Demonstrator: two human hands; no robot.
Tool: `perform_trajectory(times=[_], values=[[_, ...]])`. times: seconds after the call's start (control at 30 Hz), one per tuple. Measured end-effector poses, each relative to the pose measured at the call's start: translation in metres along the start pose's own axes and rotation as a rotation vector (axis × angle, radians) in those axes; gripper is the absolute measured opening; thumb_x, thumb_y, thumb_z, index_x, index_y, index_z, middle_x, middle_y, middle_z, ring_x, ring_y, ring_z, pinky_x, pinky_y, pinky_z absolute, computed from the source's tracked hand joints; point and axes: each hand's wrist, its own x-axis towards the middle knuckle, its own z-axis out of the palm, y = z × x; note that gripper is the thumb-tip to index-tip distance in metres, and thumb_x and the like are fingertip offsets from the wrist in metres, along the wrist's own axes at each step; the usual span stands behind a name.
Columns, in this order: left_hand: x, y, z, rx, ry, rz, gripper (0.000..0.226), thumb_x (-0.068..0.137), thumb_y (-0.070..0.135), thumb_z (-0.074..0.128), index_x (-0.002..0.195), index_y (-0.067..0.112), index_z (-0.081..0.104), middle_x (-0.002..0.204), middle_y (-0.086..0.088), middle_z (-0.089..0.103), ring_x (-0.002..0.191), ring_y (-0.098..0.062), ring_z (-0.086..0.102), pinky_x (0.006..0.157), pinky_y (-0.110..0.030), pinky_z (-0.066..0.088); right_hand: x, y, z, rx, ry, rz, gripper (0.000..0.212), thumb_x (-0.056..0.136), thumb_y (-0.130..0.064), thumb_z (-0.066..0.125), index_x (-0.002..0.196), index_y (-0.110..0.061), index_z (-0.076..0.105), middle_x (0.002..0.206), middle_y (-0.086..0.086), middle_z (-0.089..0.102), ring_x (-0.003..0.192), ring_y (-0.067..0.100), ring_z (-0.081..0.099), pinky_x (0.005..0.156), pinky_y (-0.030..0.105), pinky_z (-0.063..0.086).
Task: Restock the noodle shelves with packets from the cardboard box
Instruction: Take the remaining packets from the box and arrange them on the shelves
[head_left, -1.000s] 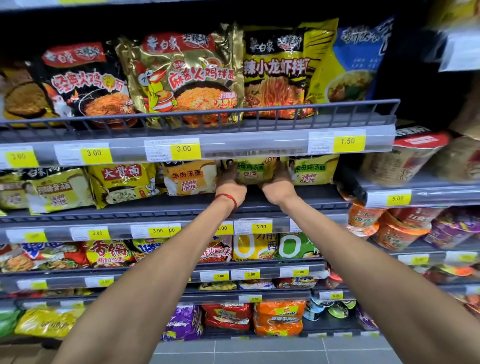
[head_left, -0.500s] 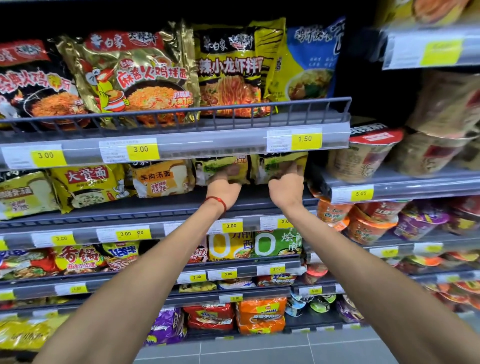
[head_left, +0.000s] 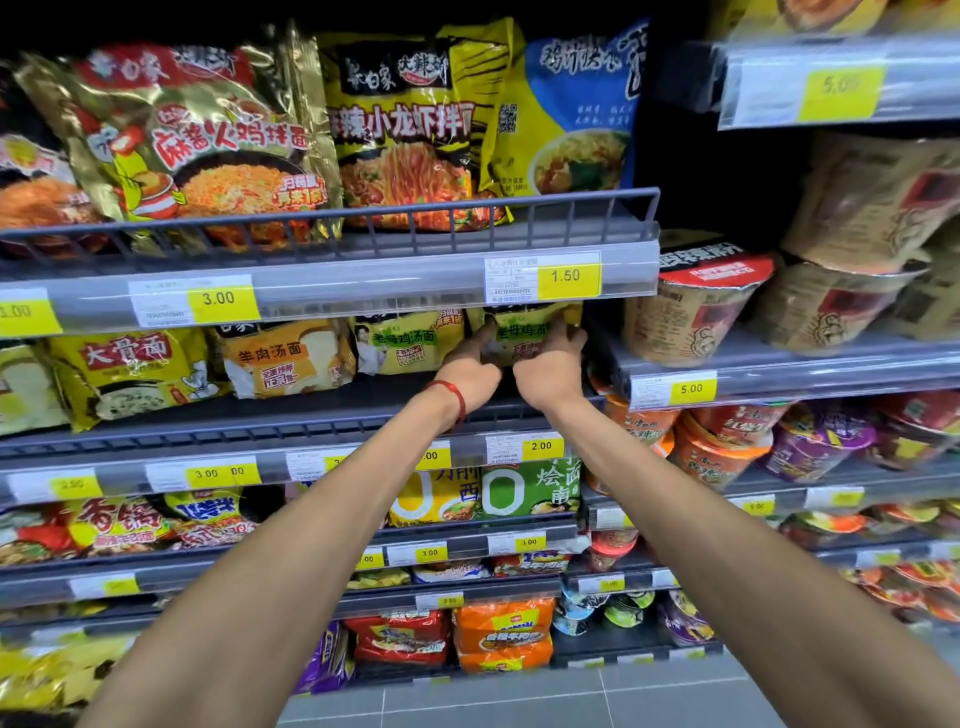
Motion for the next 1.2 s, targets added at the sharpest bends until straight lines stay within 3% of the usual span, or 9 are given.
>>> perform_trajectory(times=[0.1,0.17,0.43,0.53,0.67,0.77,0.9,1.07,1.2], values=[[0.003,0.001,0.002,0.048,0.027,-0.013,0.076,0.091,-0.003,0.047,0.157,0.026,0.021,0.154,-0.009,0.038,0.124,-0.029,0.052,0.094,-0.032,0.048,-0.004,0.002,-0.002,0.012,-0.036,-0.025,0.088,0.074,-0.008,0.064,0.154,-0.011,0.026,0.157,0.022,0.011,0.142,0.04,0.031,0.117,0.038,0.031],[0.003,-0.001,0.006,0.031,0.065,-0.029,0.076,0.09,-0.003,0.047,0.157,0.024,0.023,0.154,-0.009,0.039,0.129,-0.03,0.049,0.103,-0.037,0.046,-0.006,0.001,-0.005,0.011,-0.059,-0.046,0.089,0.075,-0.007,0.064,0.155,-0.013,0.026,0.158,0.02,0.009,0.141,0.04,0.032,0.117,0.038,0.032],[0.001,-0.001,0.009,0.13,0.096,-0.066,0.077,0.09,0.005,0.054,0.157,0.022,0.021,0.154,-0.01,0.038,0.134,-0.03,0.044,0.108,-0.036,0.041,-0.011,0.002,-0.025,-0.001,-0.127,-0.06,0.075,0.086,-0.001,0.056,0.154,-0.017,0.029,0.158,0.016,0.013,0.137,0.034,0.037,0.113,0.024,0.027],[-0.003,0.001,0.013,0.13,0.174,-0.03,0.064,0.089,0.005,0.053,0.15,0.015,0.037,0.144,-0.014,0.049,0.124,-0.033,0.052,0.1,-0.034,0.046,-0.013,0.001,-0.032,0.003,-0.143,-0.049,0.073,0.086,0.001,0.054,0.153,-0.017,0.031,0.156,0.016,0.017,0.134,0.033,0.04,0.11,0.023,0.028],[-0.013,-0.001,0.018,0.063,0.313,-0.007,0.038,0.088,0.001,0.053,0.125,0.006,0.061,0.122,-0.016,0.064,0.108,-0.034,0.061,0.083,-0.024,0.044,-0.018,-0.001,-0.035,0.012,-0.164,-0.045,0.076,0.086,0.002,0.054,0.155,-0.016,0.028,0.158,0.016,0.015,0.137,0.031,0.036,0.112,0.021,0.024],[-0.012,0.002,0.015,0.06,0.205,-0.031,0.062,0.087,0.005,0.055,0.147,0.019,0.045,0.141,-0.01,0.053,0.122,-0.032,0.054,0.1,-0.031,0.046,-0.02,-0.003,-0.038,0.017,-0.178,-0.048,0.074,0.087,0.003,0.052,0.154,-0.017,0.029,0.158,0.015,0.015,0.138,0.031,0.034,0.112,0.021,0.024],[-0.006,0.007,0.014,0.169,0.087,-0.05,0.077,0.09,0.007,0.054,0.157,0.025,0.021,0.156,-0.008,0.037,0.132,-0.032,0.047,0.105,-0.033,0.043,-0.022,-0.003,-0.044,-0.053,-0.253,-0.057,0.064,0.089,0.003,0.05,0.151,-0.006,0.034,0.154,0.018,0.025,0.136,0.032,0.038,0.106,0.021,0.029],[-0.008,0.002,0.015,0.184,0.079,-0.027,0.077,0.09,0.006,0.054,0.157,0.024,0.021,0.159,-0.006,0.032,0.138,-0.03,0.042,0.11,-0.033,0.039,-0.027,-0.005,-0.044,-0.039,-0.235,-0.095,0.071,0.087,0.005,0.05,0.154,-0.011,0.029,0.152,0.019,0.028,0.134,0.034,0.04,0.109,0.025,0.031],[-0.013,0.002,0.009,0.217,0.108,0.007,0.071,0.093,0.01,0.056,0.156,0.023,0.027,0.151,-0.009,0.044,0.131,-0.03,0.048,0.105,-0.026,0.04,-0.033,-0.008,-0.049,-0.079,-0.253,-0.082,0.047,0.088,0.005,0.047,0.135,0.005,0.049,0.135,0.024,0.051,0.124,0.038,0.05,0.101,0.033,0.04]])
